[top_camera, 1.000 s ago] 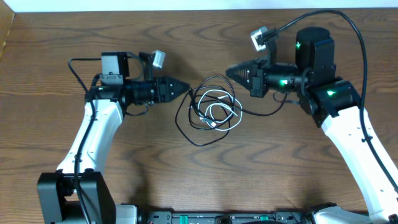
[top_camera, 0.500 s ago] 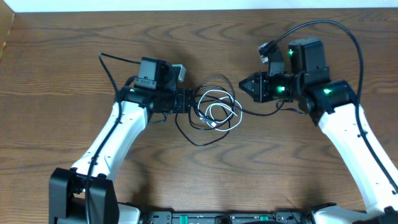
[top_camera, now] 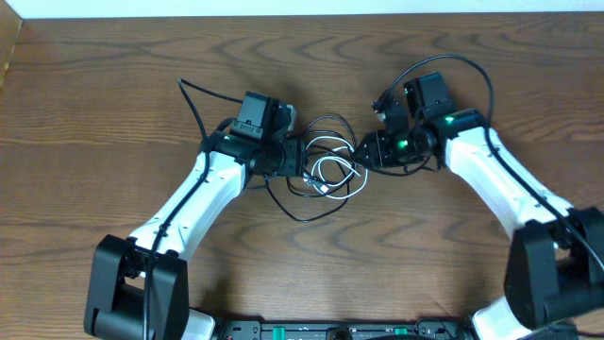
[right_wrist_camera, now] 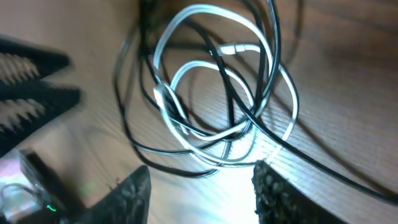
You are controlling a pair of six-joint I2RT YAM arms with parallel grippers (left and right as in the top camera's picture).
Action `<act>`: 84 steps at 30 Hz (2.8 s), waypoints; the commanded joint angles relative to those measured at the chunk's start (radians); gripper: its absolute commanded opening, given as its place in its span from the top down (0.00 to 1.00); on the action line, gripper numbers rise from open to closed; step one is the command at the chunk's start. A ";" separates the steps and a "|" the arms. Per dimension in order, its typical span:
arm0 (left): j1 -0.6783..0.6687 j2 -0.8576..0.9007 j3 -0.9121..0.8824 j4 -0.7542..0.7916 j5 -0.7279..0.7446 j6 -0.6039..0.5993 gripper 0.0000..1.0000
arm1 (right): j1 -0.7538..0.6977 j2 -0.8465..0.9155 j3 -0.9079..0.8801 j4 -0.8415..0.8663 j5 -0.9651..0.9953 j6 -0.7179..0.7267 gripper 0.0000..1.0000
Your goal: Untangle cables
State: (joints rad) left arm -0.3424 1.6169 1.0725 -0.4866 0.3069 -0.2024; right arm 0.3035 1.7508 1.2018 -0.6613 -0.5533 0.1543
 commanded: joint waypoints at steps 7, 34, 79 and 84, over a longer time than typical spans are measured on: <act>0.002 0.023 0.011 0.005 -0.051 -0.002 0.38 | 0.073 0.154 -0.002 0.047 -0.181 -0.306 0.59; 0.151 0.029 0.011 -0.005 0.682 0.175 0.32 | 0.003 0.020 0.053 0.397 -0.949 -0.213 0.99; 0.116 0.029 0.011 0.114 0.864 0.483 0.41 | -0.203 0.020 0.053 1.084 -1.003 0.541 0.99; 0.086 0.029 0.011 0.183 0.764 0.482 0.42 | -0.202 0.020 0.053 1.083 -1.006 0.541 0.99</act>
State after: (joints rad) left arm -0.2420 1.6344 1.0733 -0.3191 1.1271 0.2516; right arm 0.0956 1.7828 1.2430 0.4225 -1.5394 0.6891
